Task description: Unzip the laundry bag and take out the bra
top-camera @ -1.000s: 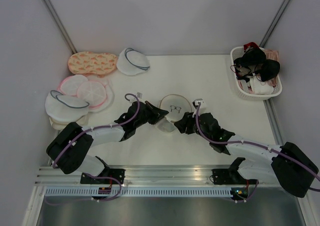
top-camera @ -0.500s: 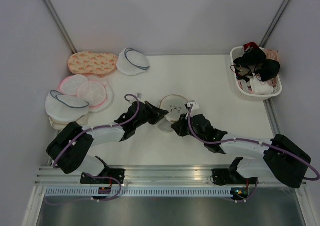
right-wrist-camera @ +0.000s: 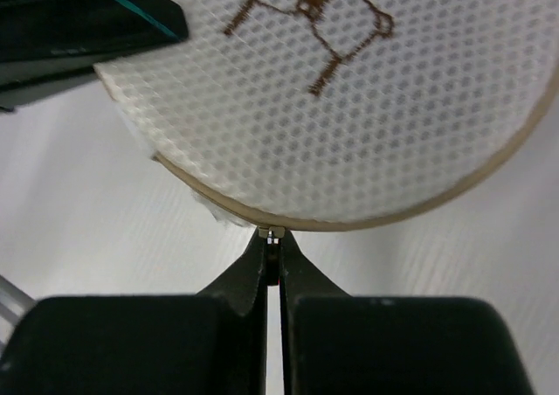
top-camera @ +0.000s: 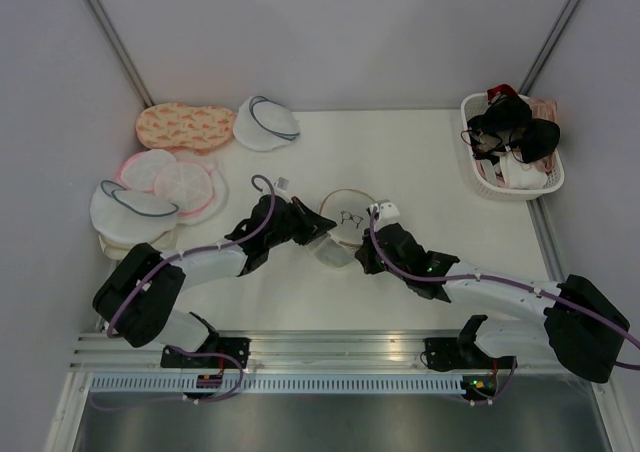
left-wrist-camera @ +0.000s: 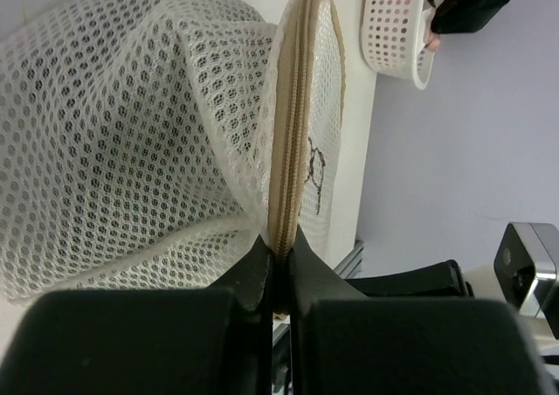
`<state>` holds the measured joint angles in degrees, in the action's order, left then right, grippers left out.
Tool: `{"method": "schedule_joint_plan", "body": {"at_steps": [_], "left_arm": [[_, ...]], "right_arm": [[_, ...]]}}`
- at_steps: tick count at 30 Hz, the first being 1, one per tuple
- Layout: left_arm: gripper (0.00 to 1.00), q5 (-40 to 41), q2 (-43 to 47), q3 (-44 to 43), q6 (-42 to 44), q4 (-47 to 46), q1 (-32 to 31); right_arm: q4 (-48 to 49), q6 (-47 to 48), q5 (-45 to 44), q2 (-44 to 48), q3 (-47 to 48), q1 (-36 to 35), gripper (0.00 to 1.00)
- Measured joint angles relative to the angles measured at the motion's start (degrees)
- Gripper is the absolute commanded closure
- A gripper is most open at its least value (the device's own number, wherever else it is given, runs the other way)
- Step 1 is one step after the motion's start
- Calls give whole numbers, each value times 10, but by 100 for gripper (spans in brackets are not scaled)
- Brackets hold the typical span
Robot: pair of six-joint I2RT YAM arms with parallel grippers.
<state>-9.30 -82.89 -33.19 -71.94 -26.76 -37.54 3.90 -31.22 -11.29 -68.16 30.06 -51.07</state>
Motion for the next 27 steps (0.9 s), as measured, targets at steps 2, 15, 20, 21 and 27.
{"method": "schedule_joint_plan", "body": {"at_steps": [2, 15, 20, 21, 27], "left_arm": [[98, -21, 0, -11, 39, 19, 15], [98, -229, -136, -211, 343, 192, 58], [92, -239, -164, -262, 420, 267, 71], [55, -235, -164, -267, 428, 275, 72], [14, -133, -119, -233, 438, 314, 72]], "right_arm": [[-47, 9, -13, 0, 13, 0, 100], [-278, -16, -205, -81, 111, 3, 100], [-334, -60, -278, -111, 163, 6, 100], [-335, -63, -281, -111, 167, 6, 100], [-343, -66, -290, -80, 160, 11, 100]]}}
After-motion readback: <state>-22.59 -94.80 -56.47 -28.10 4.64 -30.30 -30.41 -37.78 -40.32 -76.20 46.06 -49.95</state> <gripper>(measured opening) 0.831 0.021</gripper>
